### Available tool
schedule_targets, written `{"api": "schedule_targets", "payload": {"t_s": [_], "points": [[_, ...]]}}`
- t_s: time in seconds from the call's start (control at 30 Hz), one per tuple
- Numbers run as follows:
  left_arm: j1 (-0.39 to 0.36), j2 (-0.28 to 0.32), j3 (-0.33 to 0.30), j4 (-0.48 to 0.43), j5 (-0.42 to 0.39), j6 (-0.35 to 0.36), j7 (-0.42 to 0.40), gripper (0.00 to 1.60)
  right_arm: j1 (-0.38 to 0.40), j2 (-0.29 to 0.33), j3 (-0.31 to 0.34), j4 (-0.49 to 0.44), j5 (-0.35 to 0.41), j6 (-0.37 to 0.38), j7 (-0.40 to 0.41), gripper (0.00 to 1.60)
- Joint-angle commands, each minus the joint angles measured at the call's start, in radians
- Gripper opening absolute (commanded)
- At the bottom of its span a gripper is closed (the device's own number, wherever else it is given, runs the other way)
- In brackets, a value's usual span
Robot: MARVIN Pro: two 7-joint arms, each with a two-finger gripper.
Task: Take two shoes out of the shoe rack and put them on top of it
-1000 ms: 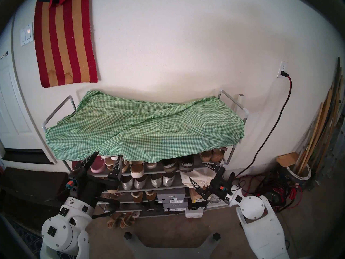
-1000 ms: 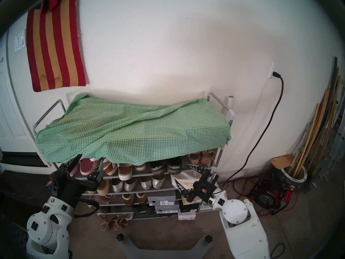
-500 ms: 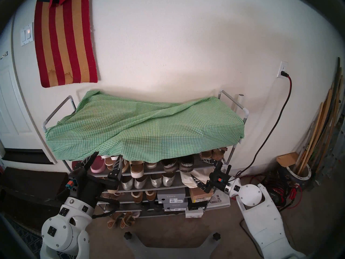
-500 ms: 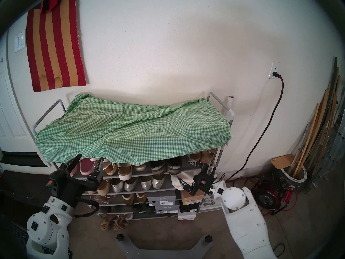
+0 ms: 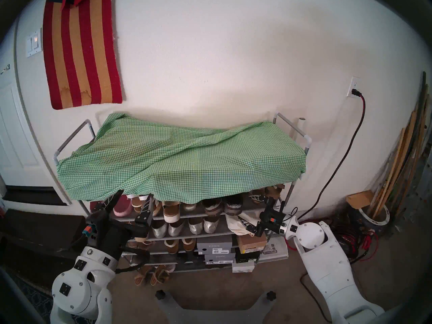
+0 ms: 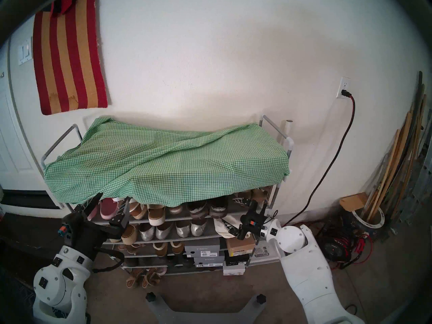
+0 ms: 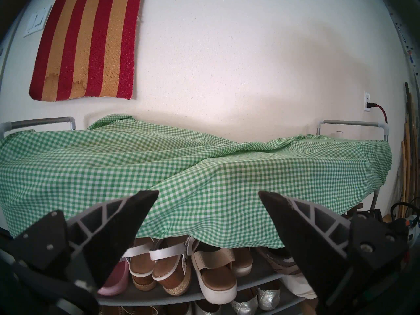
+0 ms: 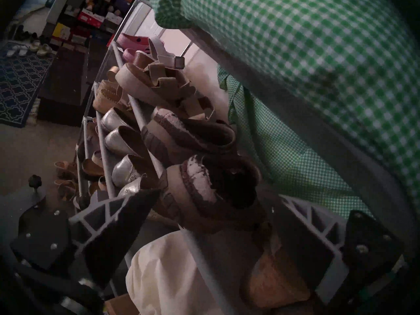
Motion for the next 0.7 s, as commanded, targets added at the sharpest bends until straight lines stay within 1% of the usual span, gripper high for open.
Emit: {"api": "schedule_targets", "payload": {"t_s": [0.0,0.13,0.3,0.37,0.47,0.5,0.67], "points": [[0.0,0.0,-0.001,-0.001,0.0,0.003,0.001,1.6,0.048,-0.026,-0.032,0.033,-0.011,-0.024,0.001,1.6],[0.0,0.0,-0.001,-0.001,0.0,0.003,0.001,1.6,0.062,-0.033,-0.038,0.049,-0.016,-0.028,0.003,1.6],[0.0,0.0,-0.001,-0.001,0.0,0.003,0.001,1.6,0.104,-0.048,-0.046,0.109,-0.038,-0.024,-0.001,1.6],[0.0,0.0,-0.001,-0.001,0.0,0.003,0.001,1.6,0.11,-0.05,-0.047,0.119,-0.042,-0.026,-0.002,1.6],[0.0,0.0,-0.001,-0.001,0.0,0.003,0.001,1.6,0.126,-0.054,-0.052,0.136,-0.053,-0.017,0.001,1.6],[0.0,0.0,-0.001,-0.001,0.0,0.003,0.001,1.6,0.135,-0.055,-0.058,0.143,-0.065,-0.002,0.008,1.6],[0.0,0.0,-0.001,-0.001,0.0,0.003,0.001,1.6,0.149,-0.059,-0.068,0.168,-0.091,0.004,0.002,1.6]]}}
